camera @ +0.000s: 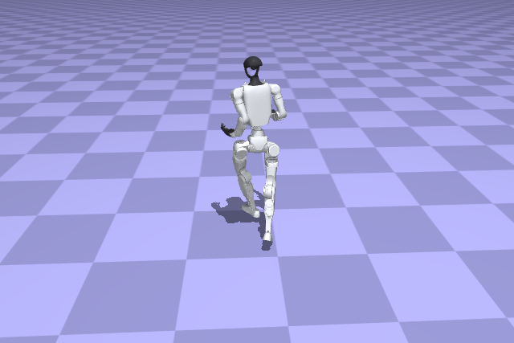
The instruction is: Walk run
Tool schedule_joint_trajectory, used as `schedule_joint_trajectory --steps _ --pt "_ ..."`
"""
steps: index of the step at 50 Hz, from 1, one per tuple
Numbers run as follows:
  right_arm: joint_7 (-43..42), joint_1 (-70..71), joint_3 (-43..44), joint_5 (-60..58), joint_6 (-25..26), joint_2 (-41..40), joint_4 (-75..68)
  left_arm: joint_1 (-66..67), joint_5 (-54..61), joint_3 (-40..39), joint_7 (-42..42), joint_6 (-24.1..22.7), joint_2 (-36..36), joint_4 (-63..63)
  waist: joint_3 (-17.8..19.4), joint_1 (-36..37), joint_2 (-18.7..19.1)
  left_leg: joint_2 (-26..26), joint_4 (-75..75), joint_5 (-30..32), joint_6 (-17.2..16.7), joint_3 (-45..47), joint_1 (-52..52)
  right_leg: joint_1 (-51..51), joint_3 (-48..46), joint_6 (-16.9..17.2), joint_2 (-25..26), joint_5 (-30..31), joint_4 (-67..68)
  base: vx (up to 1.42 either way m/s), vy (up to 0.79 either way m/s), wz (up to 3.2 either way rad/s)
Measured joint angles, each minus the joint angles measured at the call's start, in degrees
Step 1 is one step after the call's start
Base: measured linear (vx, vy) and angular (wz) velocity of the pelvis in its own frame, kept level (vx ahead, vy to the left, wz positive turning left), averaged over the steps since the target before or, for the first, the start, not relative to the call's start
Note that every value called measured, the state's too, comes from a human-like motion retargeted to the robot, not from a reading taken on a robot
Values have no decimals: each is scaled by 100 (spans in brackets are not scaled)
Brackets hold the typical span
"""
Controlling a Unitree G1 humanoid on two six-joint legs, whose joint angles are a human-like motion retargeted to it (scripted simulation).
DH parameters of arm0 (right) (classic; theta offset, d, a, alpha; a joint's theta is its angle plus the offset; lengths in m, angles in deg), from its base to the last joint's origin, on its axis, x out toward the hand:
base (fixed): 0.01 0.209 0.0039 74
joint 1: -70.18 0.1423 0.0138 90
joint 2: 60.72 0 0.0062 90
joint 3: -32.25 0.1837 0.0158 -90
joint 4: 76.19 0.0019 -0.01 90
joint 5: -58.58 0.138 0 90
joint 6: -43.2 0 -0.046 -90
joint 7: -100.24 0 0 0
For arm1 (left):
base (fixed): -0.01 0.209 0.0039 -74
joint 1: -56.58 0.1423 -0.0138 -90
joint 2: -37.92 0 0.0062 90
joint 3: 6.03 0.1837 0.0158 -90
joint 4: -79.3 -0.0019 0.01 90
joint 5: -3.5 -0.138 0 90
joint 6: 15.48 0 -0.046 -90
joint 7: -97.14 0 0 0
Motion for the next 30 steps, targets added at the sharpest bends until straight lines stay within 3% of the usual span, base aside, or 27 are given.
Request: schedule_joint_trajectory --steps 2,3,4,5,7,10,12,14,20,22,25,26,27,28,30 --pt "67 -162 -91 -166 -33 -238 -384 -77 300 -114 -28 -101 -13 -51 -160 -119 30 74 445 -795 0 -270 273 -128 -35 -183 99 1341 755 158 -19 63" --pt "85 -243 -160 -277 -55 -349 -581 -150 400 -146 9 -153 19 -55 -171 -334 188 64 675 -921 0 -825 241 -385 268 -353 368 1897 1401 120 1 147" --pt "74 -339 -250 -376 -68 -434 -751 -253 486 -131 53 -176 54 -30 -122 -522 266 85 961 -1141 0 -975 372 -667 261 -648 314 2083 2420 101 4 172" --pt "49 -443 -350 -468 -77 -506 -908 -371 564 -93 100 -184 91 9 -43 -699 304 121 1275 -1408 0 -921 583 -961 100 -1005 97 2083 3626 111 12 137" --pt "29 -635 -422 -477 -101 -692 -1070 -760 735 82 5 -114 260 236 -89 -749 888 528 1149 -1508 0 -1388 825 -1514 175 -1160 663 1945 3911 119 19 109" --pt "201 -1203 -305 -337 -182 -820 -1085 -1405 876 291 -404 172 558 496 -111 -750 1140 437 877 -1545 0 -1737 1297 -2596 497 -1419 587 810 4855 118 3 120" --pt "255 -1689 -155 -191 -188 -849 -966 -1778 850 529 -619 259 788 644 -88 -849 1131 109 377 -1259 0 -2073 1713 -3224 638 -1493 299 117 4820 124 0 176" --pt "254 -2177 -8 -12 -203 -840 -769 -2028 779 825 -740 287 997 815 -93 -1120 1225 -171 -108 -835 -38 -2544 2145 -3708 829 -1222 77 -312 4233 118 -2 240" --pt "104 -2766 137 171 -326 -660 -250 -1805 254 1138 -996 418 1407 1119 -74 -2200 1372 -368 -669 1027 -793 -3682 3322 -4101 1912 217 -83 -921 978 118 -27 195" --pt "87 -2567 83 -64 -227 -561 -107 -1431 44 1049 -1013 453 1446 1063 -45 -2299 1316 -376 -595 1902 -1176 -3709 3716 -4011 1588 693 -339 -1108 434 151 -44 31" --pt "94 -1993 12 -475 -73 -483 -7 -755 -203 885 -979 436 1484 752 -157 -2285 1033 -619 262 3306 -1965 -3355 3850 -3818 564 50 -661 -798 708 140 -45 -30" --pt "52 -1809 -67 -567 -70 -513 -34 -473 -306 766 -1066 425 1499 509 -166 -2246 1090 -391 1227 3466 -2023 -2935 3546 -3695 1644 -190 -75 -1232 1157 155 -59 -28" --pt "-22 -1563 -106 -620 -76 -549 -101 -245 -441 658 -1180 422 1497 217 -143 -2244 1191 -137 2204 3572 -2059 -2709 3199 -3594 2243 -404 365 -1567 1520 148 -56 53" --pt "-162 -1196 -67 -596 -101 -596 -250 -123 -643 571 -1347 431 1461 -176 -52 -2318 1378 170 3205 3572 -2051 -2869 2766 -3539 1882 -565 509 -1701 1713 120 -39 108" --pt "-88 -416 196 -391 -153 -535 -566 85 -946 300 -1643 599 1259 -751 -121 -2288 1197 -227 3954 3128 -1927 -3054 2073 -3188 1493 -515 -51 -1905 1701 110 -24 86"
